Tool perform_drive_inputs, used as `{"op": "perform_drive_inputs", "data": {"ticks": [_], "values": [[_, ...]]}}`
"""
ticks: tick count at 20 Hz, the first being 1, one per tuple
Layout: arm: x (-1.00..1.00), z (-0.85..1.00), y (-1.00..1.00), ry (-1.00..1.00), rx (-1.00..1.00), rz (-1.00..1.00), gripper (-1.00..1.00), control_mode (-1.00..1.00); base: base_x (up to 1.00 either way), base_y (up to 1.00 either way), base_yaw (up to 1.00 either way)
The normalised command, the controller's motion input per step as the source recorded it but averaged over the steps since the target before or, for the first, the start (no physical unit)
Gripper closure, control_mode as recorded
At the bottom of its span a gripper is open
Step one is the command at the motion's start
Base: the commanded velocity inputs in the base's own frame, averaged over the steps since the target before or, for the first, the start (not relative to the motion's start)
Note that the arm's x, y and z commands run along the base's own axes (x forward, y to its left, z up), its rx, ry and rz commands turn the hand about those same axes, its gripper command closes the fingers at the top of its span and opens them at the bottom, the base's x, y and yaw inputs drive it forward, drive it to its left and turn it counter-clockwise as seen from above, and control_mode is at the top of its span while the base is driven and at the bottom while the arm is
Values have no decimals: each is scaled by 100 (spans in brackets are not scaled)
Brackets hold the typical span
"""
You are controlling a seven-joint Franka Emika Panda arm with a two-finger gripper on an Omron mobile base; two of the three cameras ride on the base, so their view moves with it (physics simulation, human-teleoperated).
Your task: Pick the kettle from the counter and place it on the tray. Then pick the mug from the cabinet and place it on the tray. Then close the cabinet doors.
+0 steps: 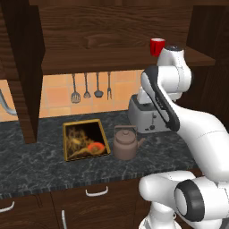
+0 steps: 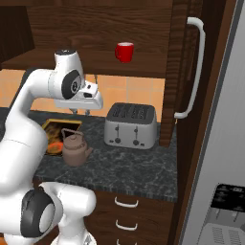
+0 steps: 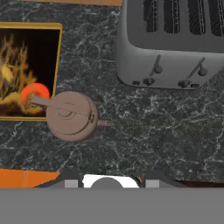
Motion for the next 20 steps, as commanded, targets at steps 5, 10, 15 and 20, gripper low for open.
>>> {"op": "perform_drive_inputs", "data": {"ticks": [5, 10, 15, 20], "values": [[-9, -42, 45, 9, 0, 60, -100, -100, 0, 0, 0], [-13, -45, 27, 6, 0, 71, -100, -100, 0, 0, 0], [27, -27, 10, 0, 0, 2, -100, -100, 0, 0, 0], [53, -52, 0, -4, -1, 0, -100, -100, 0, 0, 0]]}}
